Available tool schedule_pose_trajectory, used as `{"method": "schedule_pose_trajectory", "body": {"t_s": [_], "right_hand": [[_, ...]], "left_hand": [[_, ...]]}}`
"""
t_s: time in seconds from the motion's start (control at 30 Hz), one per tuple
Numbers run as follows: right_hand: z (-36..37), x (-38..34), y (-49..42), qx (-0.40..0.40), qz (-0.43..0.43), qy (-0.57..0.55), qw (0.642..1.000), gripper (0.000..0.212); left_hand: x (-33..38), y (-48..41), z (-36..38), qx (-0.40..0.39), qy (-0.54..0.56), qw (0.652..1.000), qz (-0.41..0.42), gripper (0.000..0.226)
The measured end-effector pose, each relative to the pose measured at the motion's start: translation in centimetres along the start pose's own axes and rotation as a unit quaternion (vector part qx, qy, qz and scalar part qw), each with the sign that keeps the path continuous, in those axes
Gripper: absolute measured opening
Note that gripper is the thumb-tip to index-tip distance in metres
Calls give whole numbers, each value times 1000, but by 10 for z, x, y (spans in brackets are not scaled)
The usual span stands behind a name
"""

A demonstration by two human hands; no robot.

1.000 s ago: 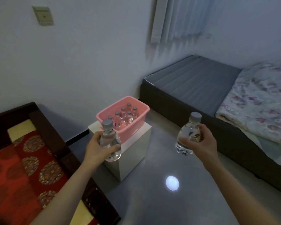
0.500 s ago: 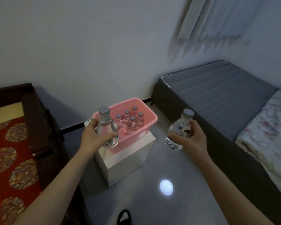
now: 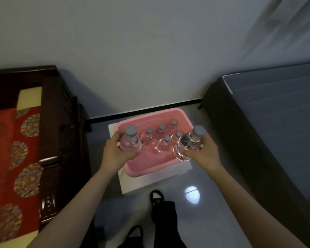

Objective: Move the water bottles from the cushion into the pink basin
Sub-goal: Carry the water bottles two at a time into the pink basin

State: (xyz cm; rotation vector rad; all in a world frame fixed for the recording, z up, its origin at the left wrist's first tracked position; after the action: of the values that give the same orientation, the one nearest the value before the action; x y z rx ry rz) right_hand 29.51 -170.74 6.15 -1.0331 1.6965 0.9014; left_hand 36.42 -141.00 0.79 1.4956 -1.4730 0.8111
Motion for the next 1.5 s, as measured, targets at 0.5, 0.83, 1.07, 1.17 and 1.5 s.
{"method": "schedule_pose_trajectory", "body": {"t_s": [0.5, 0.83, 1.07, 1.17, 1.5], "right_hand": [[166, 144, -115, -210, -6, 152, 966, 50], [213, 210, -136, -222, 67, 175, 957, 49], [219, 216, -139, -276, 50, 184, 942, 51], [221, 213, -138, -287, 44, 197, 936, 52], [203, 166, -126, -333, -112, 307, 884, 41]], "left_hand": [[-121, -52, 107, 154, -93, 957, -228, 57], [-180, -74, 128, 181, -117, 928, -304, 50], [-181, -82, 133, 135, -123, 943, -279, 46], [-181, -85, 133, 119, -115, 947, -274, 50], [-129, -86, 119, 25, -299, 948, -105, 41]]}}
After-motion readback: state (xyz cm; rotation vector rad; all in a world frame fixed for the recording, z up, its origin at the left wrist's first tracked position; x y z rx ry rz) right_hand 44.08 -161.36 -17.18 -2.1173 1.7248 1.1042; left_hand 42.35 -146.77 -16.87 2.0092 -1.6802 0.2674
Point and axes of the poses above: each hand's wrist, its own y-axis away from the middle knuckle, its own z-axis out of the palm, x = y × z, the point moved 10 cm from there along -y, towards the middle knuckle, and after that the axes turned 8 degrees about -y, right-handed, at the moved point
